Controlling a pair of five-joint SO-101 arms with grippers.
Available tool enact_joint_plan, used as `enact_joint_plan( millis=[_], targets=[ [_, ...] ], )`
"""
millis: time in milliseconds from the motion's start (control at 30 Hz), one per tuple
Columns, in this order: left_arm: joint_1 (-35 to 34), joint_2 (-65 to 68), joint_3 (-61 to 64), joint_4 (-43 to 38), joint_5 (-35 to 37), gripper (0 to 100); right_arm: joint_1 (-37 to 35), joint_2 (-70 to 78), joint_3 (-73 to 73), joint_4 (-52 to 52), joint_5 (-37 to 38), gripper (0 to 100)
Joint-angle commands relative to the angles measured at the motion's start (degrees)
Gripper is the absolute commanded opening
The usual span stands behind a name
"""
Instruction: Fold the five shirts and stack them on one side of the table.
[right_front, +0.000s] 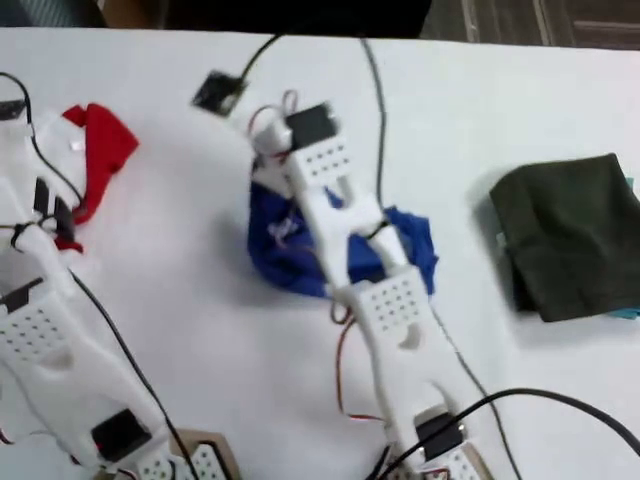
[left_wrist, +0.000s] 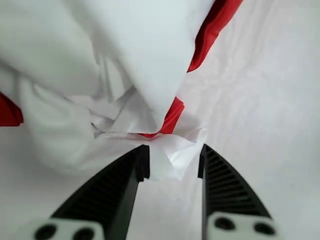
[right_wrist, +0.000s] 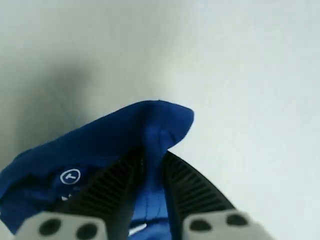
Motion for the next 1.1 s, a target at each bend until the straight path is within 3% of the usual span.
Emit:
enact_joint_plan(
  millis=[0,333,567,633,833,1067],
  targets=[
    [0.62,-4.84,-0.4,0.44,-0.44,18,2.86,-10.95,9.14,0.4,-0.09,2.0],
    [1.76,-4.84,-0.4,-1.32,-0.35,18,3.74,-38.46,54.59,-1.63,2.73,2.1],
    [3.43,-4.84,-0.31,-1.41,-0.26,18,5.49,-50.95,78.86,-17.27,4.84,2.2],
    [3.43,-4.84,-0.31,-1.41,-0.26,18,4.97,-52.53,82.46,-19.82,4.66,5.9],
    [3.43,-4.48,-0.22,-1.41,-0.35,18,4.35,-56.04,82.37,-21.32,4.66,33.6],
    [3.16,-4.48,0.04,-1.41,-0.44,18,14.11,-55.87,77.98,-24.4,1.67,34.1]
  ],
)
